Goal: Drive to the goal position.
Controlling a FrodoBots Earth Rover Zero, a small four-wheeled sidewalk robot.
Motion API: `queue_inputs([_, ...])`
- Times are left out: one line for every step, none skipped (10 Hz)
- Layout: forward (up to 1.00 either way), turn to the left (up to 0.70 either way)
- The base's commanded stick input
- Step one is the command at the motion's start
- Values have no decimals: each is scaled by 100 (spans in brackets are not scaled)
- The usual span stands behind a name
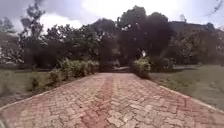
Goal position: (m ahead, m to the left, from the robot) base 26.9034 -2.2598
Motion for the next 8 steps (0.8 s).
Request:
queue_inputs([70,0])
queue_inputs([70,0])
queue_inputs([70,0])
queue_inputs([70,0])
queue_inputs([70,0])
queue_inputs([70,0])
queue_inputs([70,0])
queue_inputs([70,0])
